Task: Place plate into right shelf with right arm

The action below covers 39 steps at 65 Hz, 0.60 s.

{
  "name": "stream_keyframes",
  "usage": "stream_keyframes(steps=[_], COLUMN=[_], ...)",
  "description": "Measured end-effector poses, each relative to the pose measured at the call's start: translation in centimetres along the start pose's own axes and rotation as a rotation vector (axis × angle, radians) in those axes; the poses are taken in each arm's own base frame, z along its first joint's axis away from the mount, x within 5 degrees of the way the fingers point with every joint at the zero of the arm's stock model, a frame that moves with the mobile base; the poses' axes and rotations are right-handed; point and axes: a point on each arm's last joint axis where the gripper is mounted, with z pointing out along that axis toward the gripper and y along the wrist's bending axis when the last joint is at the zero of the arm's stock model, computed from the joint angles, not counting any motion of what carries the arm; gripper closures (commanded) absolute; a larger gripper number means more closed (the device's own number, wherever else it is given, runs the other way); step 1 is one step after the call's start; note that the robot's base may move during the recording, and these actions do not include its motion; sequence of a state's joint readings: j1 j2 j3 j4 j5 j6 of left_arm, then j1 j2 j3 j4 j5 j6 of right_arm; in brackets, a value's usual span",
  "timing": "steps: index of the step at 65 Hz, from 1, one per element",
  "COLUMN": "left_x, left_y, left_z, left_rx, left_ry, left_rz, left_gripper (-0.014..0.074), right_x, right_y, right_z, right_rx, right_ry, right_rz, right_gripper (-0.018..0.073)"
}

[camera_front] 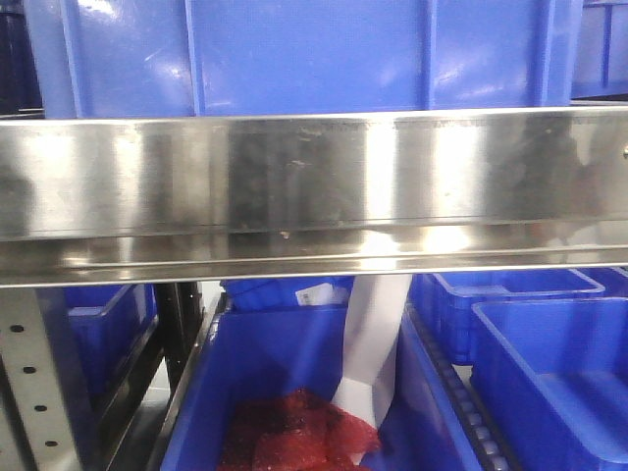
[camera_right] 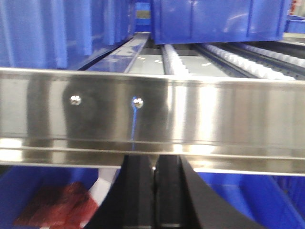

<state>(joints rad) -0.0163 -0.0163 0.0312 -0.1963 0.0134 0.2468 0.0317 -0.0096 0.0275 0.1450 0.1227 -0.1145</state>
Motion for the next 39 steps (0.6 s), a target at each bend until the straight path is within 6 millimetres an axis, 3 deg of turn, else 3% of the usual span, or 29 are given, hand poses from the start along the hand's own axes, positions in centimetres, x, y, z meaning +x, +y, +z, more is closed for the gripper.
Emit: stream_keyframes(steps=[39], left_x=[0.00], left_y=[0.00], left_z=[0.00], left_rx=[0.000], left_ry=[0.000], left_rz=[0.000], left_gripper=[0.0643], right_x=[-0.07], right_y=[-0.04], right_z=[0.01], right_rx=[0.006], right_ry=[-0.015], right_rz=[0.000], right_gripper=[0.0503])
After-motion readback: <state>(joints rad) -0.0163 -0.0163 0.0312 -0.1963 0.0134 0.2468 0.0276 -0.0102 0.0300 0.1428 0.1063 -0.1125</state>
